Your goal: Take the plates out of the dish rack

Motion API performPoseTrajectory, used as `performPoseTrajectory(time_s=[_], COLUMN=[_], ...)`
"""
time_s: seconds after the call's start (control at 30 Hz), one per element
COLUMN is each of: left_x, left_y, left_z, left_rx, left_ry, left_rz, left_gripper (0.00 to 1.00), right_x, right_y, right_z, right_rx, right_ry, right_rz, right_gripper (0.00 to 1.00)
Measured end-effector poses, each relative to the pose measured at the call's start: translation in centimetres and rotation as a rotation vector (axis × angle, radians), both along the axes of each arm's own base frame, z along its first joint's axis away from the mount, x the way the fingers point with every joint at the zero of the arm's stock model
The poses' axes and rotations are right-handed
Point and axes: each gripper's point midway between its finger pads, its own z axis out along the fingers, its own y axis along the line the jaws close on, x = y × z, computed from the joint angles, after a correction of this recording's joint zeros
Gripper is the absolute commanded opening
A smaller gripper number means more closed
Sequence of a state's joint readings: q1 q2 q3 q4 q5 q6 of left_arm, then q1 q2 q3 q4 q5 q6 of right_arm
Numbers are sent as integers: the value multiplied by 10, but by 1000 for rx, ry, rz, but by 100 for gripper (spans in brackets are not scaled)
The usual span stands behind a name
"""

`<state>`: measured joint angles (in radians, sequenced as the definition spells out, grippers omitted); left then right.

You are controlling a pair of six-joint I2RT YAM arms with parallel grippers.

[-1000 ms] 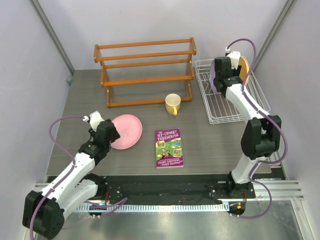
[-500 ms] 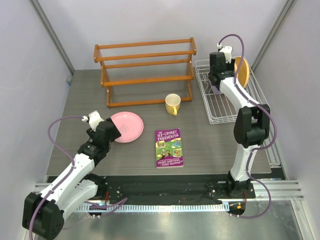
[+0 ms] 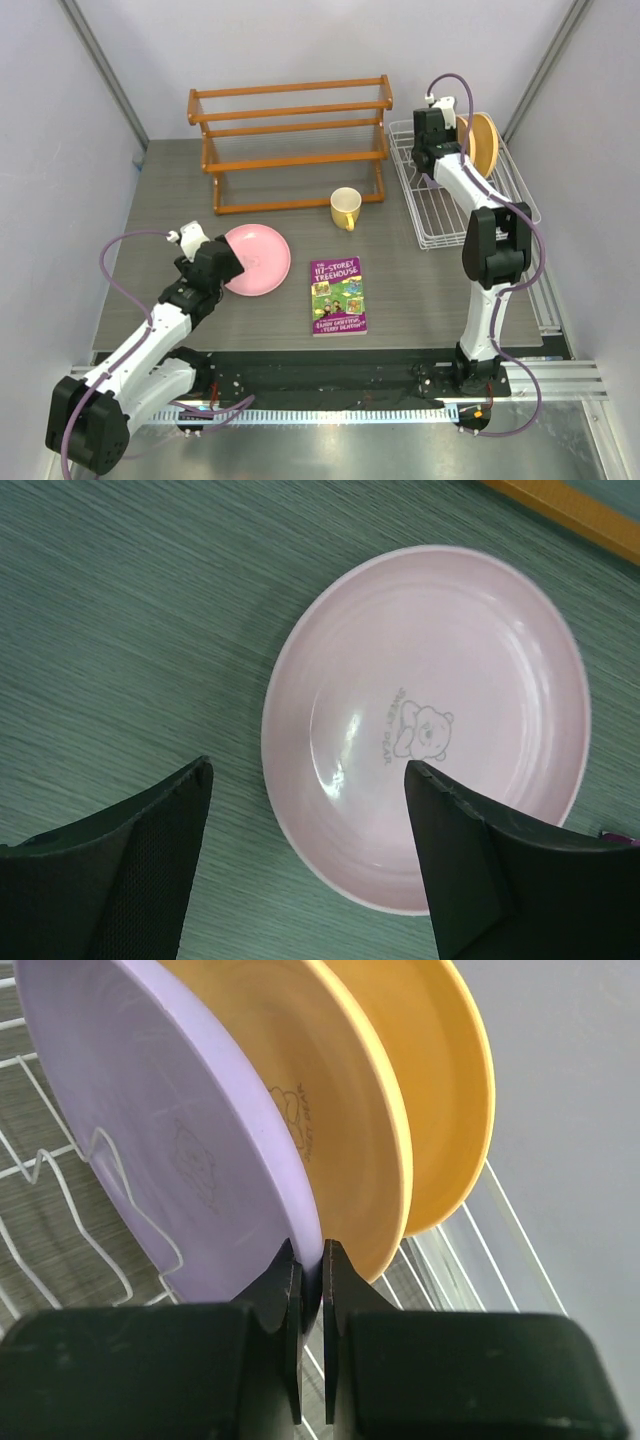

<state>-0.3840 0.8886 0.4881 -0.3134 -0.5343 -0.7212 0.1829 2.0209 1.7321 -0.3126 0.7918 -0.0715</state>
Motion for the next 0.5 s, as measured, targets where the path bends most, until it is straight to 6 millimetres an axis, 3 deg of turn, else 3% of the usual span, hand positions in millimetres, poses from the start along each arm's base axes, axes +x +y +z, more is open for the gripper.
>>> performPoseTrajectory(time_s=[0.23, 0.5], left_x=[2, 4], left_y=[-1, -2], left_z=[-1, 0], left_rx=[2, 3], left_ry=[4, 8], left_rz=[-1, -7], left_gripper=[81, 82], right_x=[-5, -7], right_y=[11, 28], right_z=[20, 73], right_rx=[-128, -295], right_ry=[-9, -165], right_rz=[-23, -118], right_gripper=[1, 1])
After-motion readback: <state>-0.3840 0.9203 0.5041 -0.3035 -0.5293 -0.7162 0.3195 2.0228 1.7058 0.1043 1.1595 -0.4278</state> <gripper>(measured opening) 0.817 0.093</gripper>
